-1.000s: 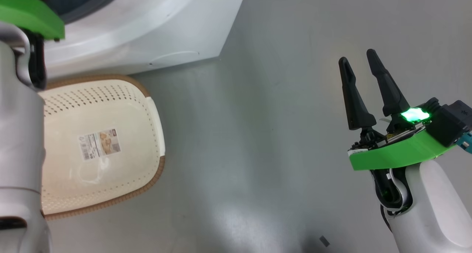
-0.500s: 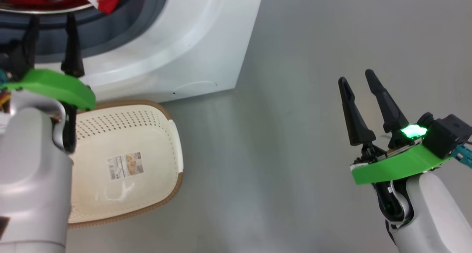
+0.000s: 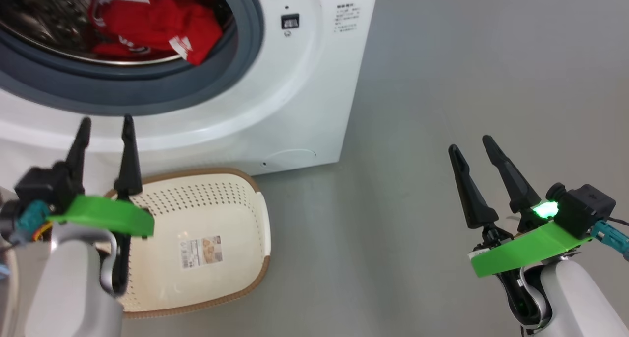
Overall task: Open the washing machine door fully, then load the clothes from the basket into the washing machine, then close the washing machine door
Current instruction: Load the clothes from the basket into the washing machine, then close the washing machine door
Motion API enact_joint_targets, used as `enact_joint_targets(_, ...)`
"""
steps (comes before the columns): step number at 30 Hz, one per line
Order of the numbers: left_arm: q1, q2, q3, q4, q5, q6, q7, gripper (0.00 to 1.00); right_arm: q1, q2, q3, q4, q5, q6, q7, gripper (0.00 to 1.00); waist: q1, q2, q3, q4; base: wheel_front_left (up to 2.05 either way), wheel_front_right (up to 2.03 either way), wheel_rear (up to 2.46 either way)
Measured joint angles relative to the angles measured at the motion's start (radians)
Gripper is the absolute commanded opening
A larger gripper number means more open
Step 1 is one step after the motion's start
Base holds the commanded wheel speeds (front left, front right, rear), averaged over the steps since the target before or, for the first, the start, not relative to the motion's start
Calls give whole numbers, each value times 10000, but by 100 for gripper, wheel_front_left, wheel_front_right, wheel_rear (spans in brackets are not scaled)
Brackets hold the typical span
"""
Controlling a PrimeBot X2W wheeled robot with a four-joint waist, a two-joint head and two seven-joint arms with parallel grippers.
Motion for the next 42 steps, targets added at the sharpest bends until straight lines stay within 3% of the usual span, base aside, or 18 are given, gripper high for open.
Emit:
enact_joint_targets(23,4392,-614,428,-3363,311,207,0,100,1111,-272,-326,23,-102,0,2,100,0,0,-1546,1028,0,0,0)
enact_joint_targets(42,5237,-796,497,-3948,84,370,0,100,1423,-395,-445,197,-196,0,2,100,1,0,-1880,1317,0,0,0)
